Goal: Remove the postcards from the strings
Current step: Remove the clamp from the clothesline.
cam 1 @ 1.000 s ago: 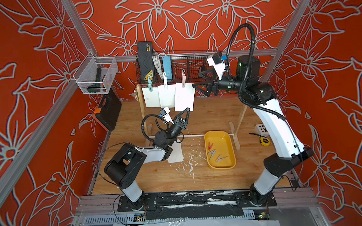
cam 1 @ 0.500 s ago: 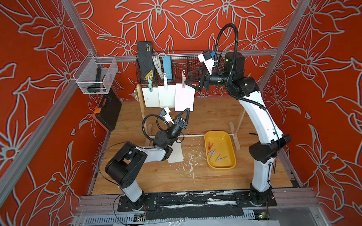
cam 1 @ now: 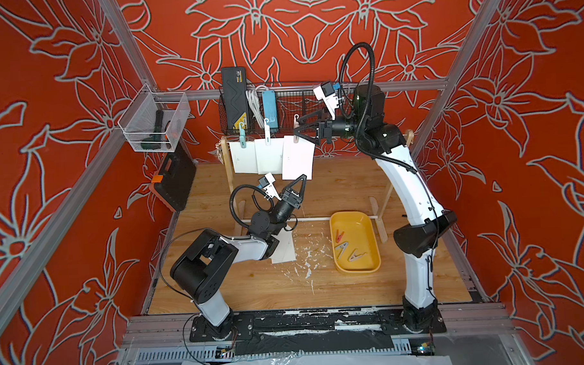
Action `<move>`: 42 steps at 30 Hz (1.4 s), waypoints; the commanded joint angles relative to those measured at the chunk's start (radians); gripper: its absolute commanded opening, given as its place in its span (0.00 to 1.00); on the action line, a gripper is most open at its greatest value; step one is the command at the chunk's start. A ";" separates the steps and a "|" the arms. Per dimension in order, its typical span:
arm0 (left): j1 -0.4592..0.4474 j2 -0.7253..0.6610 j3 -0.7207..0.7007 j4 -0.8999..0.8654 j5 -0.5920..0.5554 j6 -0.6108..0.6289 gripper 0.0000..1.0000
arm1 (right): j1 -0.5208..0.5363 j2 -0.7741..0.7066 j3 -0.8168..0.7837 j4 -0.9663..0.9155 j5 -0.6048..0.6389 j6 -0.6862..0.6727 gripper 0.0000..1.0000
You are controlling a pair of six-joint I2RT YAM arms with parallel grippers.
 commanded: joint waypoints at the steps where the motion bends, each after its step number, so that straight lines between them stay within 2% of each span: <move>1: 0.000 0.008 0.021 0.226 0.012 -0.014 0.00 | 0.011 0.020 0.031 0.044 -0.041 0.026 0.78; 8: -0.001 0.007 0.018 0.226 0.014 -0.020 0.00 | 0.019 0.030 0.034 0.039 -0.047 0.022 0.76; 19: 0.001 0.011 0.018 0.226 0.017 -0.027 0.00 | 0.023 0.044 0.050 0.047 -0.043 0.030 0.58; 27: 0.001 0.013 0.016 0.227 0.019 -0.036 0.00 | 0.026 0.046 0.054 0.042 -0.036 0.027 0.40; 34: 0.001 0.013 0.014 0.226 0.021 -0.040 0.00 | 0.028 0.042 0.057 0.040 -0.019 0.020 0.30; 42: 0.001 0.018 0.016 0.226 0.031 -0.050 0.00 | 0.028 0.039 0.060 0.044 0.000 0.018 0.26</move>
